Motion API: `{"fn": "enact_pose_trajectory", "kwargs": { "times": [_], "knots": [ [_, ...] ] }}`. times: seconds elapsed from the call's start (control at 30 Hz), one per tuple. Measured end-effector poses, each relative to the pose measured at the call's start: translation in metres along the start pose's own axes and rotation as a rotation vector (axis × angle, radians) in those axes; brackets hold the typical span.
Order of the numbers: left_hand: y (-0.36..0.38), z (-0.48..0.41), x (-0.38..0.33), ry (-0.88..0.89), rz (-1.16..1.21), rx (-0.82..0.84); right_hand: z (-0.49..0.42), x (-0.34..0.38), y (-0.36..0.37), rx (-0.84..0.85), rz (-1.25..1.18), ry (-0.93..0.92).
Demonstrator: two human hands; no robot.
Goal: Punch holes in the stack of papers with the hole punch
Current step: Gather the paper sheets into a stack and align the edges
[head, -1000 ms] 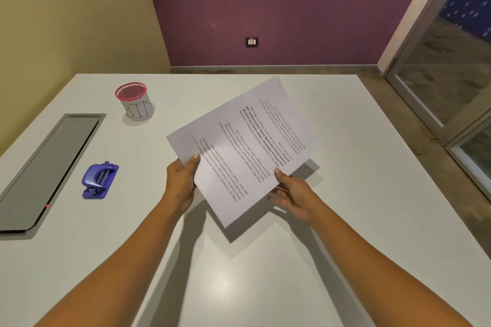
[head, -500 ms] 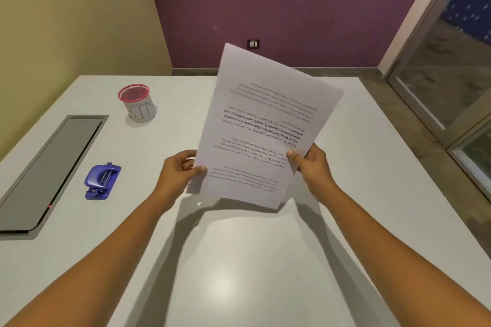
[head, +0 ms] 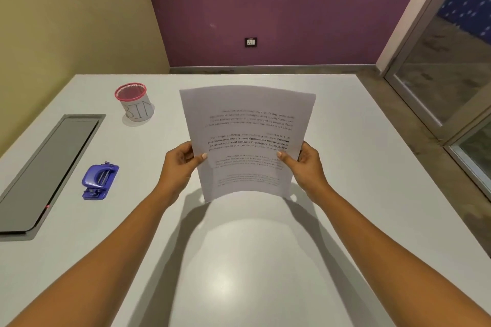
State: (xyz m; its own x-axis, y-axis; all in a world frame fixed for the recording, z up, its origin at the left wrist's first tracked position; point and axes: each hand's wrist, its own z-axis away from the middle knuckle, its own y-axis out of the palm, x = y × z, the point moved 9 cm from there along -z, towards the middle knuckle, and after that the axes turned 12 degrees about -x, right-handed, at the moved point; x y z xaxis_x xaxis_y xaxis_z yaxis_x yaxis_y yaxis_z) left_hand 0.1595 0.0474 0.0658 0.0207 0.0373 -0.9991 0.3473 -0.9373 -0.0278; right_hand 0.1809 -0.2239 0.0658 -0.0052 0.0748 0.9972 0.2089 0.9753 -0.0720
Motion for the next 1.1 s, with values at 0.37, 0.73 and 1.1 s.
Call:
{"fn": "enact_pose_trajectory", "kwargs": {
  "times": [0.37, 0.73, 1.1],
  "knots": [
    [0.007, -0.001, -0.018, 0.059, 0.033, -0.019, -0.004, 0.01, -0.004, -0.047, -0.043, -0.02],
    [0.01, 0.005, -0.017, 0.042, 0.034, -0.019, 0.0, 0.002, -0.009, -0.061, -0.019, 0.0],
    [0.017, 0.007, -0.015, 0.016, 0.015, 0.017, 0.001, -0.009, -0.015, -0.078, 0.035, 0.001]
  ]
}}
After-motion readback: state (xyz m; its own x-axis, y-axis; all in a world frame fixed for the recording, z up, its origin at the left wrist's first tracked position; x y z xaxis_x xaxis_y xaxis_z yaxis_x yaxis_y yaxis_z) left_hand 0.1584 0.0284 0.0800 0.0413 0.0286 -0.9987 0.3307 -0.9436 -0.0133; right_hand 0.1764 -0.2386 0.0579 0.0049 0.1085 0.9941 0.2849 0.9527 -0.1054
